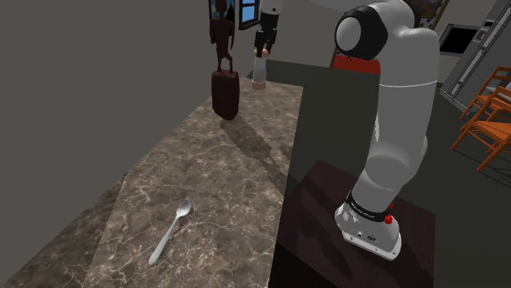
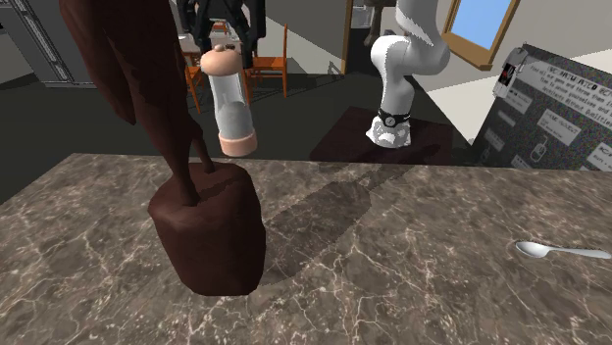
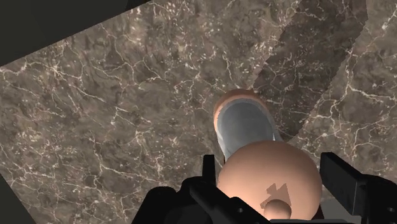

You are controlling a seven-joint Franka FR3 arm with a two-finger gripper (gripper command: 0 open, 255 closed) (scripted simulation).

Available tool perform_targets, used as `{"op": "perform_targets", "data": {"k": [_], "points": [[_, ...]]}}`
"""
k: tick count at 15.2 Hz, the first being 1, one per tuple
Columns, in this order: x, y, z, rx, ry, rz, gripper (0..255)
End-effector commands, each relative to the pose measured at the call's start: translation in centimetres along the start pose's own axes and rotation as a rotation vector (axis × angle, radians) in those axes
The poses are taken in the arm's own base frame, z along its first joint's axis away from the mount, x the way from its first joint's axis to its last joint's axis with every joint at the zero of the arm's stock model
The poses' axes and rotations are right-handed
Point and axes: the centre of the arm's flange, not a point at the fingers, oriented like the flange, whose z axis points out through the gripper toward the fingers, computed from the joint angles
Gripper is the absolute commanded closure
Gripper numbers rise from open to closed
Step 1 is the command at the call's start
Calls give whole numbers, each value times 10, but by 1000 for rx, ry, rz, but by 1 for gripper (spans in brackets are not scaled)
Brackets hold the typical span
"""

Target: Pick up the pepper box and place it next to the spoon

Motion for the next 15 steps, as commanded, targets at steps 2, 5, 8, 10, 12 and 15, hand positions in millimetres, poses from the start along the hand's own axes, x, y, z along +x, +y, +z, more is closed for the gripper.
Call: {"op": "perform_targets", "data": {"k": [2,5,8,10,12,15], "points": [[2,0,-16,0,0,0,255],[4,0,-32,0,0,0,255],[5,0,-48,0,0,0,255],[6,0,-59,0,0,0,255],[7,-13,-58,0,0,0,255],[9,-51,-48,0,0,0,255]]}}
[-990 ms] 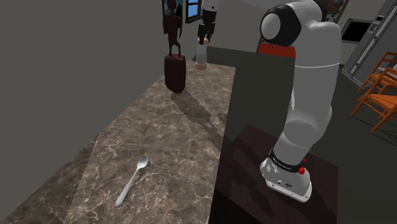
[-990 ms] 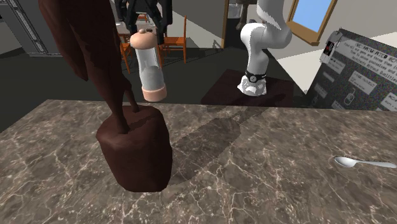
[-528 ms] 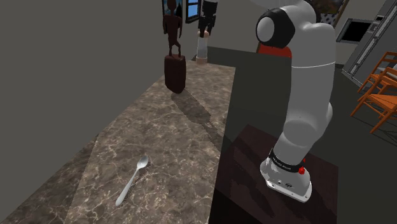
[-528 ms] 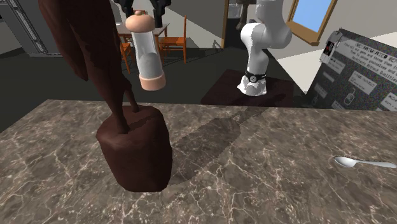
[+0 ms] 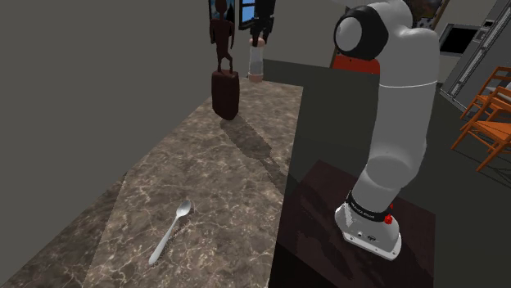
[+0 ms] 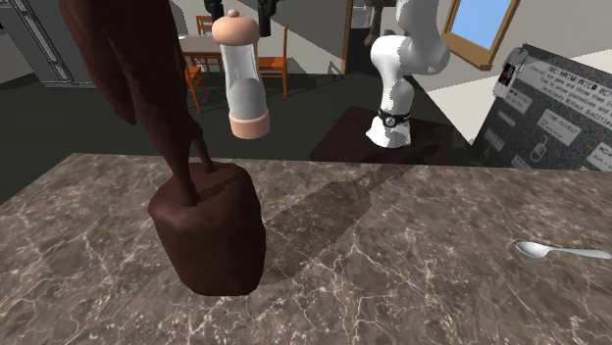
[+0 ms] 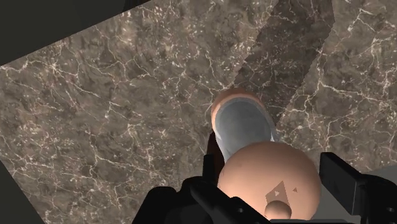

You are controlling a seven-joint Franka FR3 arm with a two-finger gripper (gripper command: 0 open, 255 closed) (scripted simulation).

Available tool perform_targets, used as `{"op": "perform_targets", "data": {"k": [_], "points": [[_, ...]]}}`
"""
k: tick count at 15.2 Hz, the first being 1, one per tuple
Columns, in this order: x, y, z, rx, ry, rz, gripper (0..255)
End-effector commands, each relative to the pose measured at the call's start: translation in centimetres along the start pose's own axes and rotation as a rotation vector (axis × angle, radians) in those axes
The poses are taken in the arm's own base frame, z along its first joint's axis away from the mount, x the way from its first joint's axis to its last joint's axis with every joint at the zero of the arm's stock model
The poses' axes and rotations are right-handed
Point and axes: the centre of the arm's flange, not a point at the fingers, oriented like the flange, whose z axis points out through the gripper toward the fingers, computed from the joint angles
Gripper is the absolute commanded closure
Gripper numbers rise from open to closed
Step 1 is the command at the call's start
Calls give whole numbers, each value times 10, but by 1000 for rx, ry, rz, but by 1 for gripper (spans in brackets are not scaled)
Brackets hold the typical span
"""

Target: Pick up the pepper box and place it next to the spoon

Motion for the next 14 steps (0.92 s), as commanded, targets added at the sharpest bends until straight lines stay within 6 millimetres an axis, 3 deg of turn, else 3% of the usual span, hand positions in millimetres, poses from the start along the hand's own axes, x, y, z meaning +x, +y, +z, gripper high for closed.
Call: {"op": "perform_targets", "data": {"k": [1,14], "points": [[3,-25,4,-1,0,1,255],[12,-191,49,-1,0,1,255]]}}
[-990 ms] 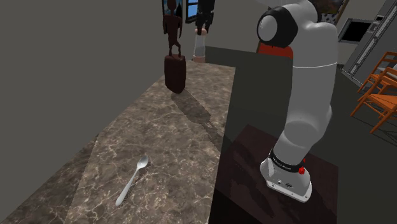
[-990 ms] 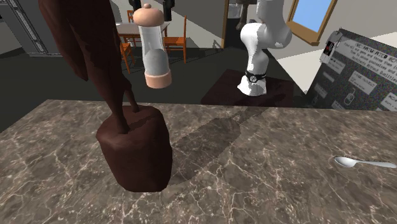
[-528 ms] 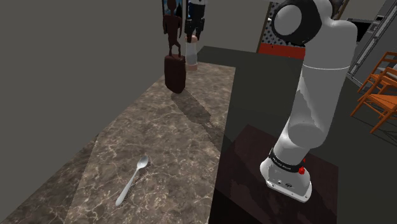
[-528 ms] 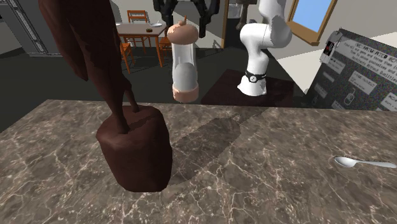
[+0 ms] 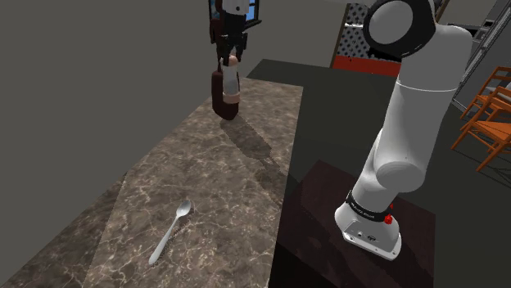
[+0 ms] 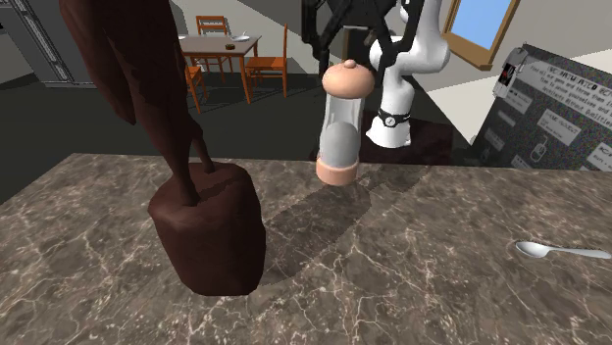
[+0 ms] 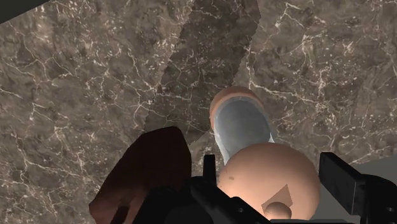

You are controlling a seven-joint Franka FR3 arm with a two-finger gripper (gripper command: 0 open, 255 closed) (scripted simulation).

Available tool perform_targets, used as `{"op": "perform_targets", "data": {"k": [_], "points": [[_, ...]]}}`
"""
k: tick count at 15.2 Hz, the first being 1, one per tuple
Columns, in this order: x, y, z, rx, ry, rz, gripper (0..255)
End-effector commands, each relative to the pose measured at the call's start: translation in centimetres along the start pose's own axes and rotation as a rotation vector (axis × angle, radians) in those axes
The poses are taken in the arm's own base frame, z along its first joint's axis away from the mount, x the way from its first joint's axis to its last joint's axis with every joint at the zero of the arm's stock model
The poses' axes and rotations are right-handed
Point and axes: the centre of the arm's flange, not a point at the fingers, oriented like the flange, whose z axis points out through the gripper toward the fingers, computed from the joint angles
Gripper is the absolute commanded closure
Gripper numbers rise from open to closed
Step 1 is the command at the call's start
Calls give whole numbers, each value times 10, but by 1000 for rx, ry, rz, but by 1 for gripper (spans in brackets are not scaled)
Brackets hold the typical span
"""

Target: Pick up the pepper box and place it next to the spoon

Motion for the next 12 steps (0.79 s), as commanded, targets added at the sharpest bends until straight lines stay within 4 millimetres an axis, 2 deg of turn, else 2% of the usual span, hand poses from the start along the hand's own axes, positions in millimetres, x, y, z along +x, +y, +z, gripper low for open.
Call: {"op": "perform_targets", "data": {"k": [1,12], "points": [[1,-28,6,0,1,1,255],[8,-168,43,0,1,1,255]]}}
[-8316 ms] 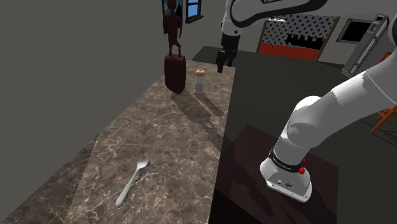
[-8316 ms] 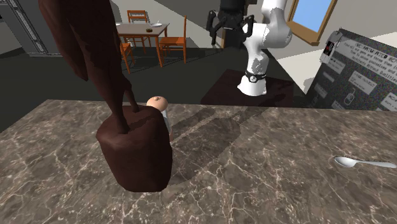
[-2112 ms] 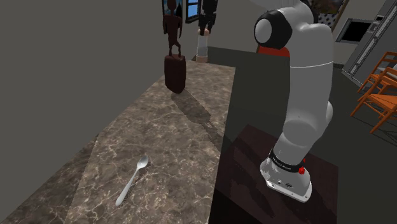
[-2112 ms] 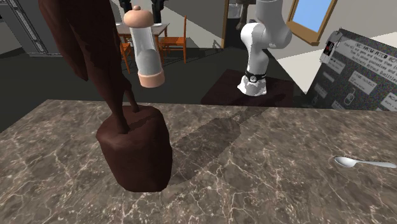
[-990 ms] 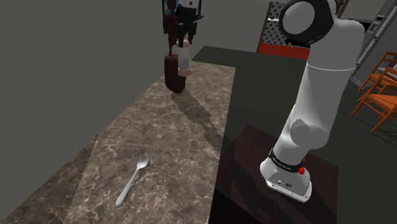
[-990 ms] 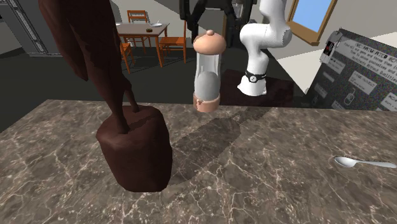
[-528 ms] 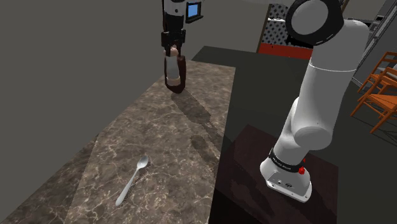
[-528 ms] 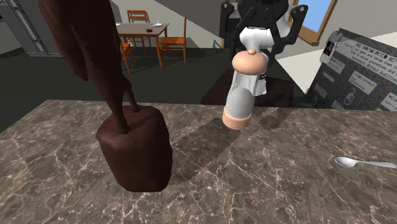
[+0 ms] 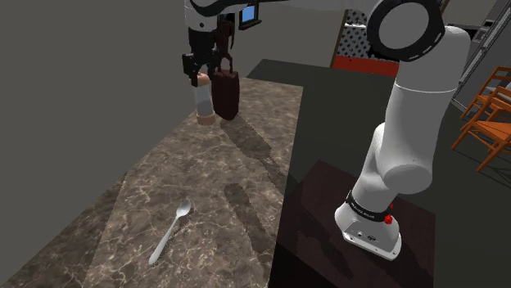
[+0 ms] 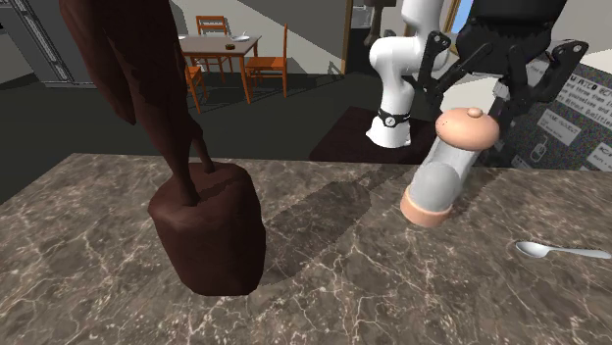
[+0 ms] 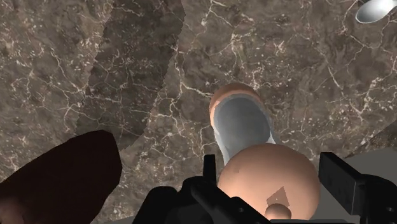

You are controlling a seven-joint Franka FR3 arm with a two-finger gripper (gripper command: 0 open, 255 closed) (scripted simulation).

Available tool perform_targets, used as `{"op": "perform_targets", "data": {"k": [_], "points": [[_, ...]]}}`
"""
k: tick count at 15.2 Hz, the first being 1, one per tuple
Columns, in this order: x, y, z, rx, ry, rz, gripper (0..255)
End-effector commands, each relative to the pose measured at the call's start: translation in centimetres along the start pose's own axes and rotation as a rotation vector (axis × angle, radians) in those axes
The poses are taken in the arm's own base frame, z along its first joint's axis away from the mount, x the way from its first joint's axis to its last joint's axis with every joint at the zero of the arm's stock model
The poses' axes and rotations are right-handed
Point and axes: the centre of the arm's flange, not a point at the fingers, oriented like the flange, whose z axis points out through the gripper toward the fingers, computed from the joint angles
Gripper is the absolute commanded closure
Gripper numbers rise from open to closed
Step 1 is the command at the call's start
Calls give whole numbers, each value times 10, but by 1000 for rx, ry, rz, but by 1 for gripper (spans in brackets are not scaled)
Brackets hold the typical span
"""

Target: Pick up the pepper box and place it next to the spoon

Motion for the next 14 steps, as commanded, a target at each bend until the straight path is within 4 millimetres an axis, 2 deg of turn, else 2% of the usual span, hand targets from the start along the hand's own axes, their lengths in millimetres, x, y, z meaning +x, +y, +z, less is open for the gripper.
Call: {"op": "perform_targets", "data": {"k": [1,14], "points": [[3,-25,10,0,1,2,255],[11,-190,54,0,1,2,255]]}}
